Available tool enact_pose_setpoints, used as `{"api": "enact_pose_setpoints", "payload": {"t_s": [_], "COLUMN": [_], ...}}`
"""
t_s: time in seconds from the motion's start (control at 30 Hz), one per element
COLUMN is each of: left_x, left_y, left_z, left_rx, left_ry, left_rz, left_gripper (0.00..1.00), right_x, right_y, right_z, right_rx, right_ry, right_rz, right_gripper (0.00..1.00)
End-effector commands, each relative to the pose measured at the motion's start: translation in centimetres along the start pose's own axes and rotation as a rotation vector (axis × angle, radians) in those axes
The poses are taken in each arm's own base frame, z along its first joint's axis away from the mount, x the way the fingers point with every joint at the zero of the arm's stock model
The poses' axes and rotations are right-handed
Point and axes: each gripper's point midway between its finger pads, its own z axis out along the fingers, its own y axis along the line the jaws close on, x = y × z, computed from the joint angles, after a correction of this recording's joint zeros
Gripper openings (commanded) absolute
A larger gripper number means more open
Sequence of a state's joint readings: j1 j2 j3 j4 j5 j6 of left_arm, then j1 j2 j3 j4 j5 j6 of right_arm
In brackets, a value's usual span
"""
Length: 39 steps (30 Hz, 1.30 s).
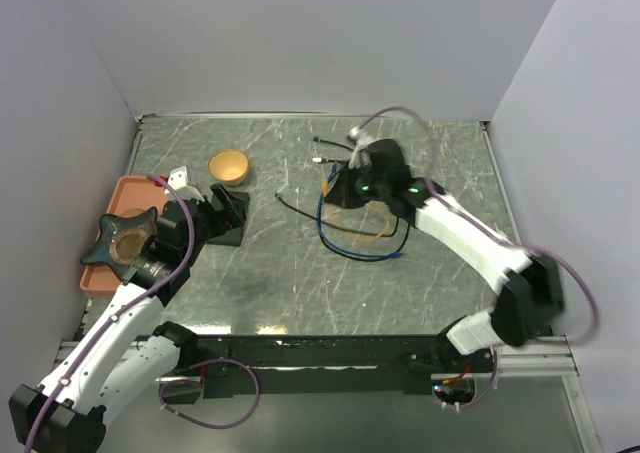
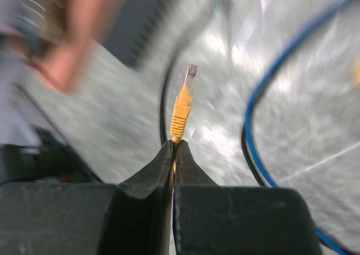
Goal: Insert the plug into the switch port
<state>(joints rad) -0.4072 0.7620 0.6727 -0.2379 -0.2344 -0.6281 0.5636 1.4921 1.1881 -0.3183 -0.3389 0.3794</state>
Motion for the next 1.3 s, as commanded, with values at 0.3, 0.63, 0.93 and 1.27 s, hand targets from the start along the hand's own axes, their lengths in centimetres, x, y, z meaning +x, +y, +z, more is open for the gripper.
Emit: {"api": "enact_pose_setpoints", "payload": {"t_s": [0.3,0.63,0.93,1.27], "left_x": [-1.3,-1.0,-0.3,2.2], "left_y": [-0.9,-1.7,-5.2,-11.2], "left_z": [-0.2,-0.3,-0.3,-1.8], "left_rx": [0.030,0.074,0.277,0.675], "left_ry": [-0.040,-0.023,0.000,0.098], "left_rz": [-0.006,-0.012,-0.015,0.010], "left_gripper": [0.96,0.96,0.96,0.96], "right_x": [-11.9,-8.2,-1.0,2.3], "right_y": [3.4,0.2,1.5,8.4], "right_z": [-23.4,-14.5,-4.8,-1.1], "right_rx": [-0.025,-0.025,-0.358,-0.564], "right_ry": [-0.875,-0.538,-0.121,0.040], "right_rz": [-0.122,-0.178,-0.210,-0.342], "right_gripper": [0.00,0.00,0.00,0.00]}}
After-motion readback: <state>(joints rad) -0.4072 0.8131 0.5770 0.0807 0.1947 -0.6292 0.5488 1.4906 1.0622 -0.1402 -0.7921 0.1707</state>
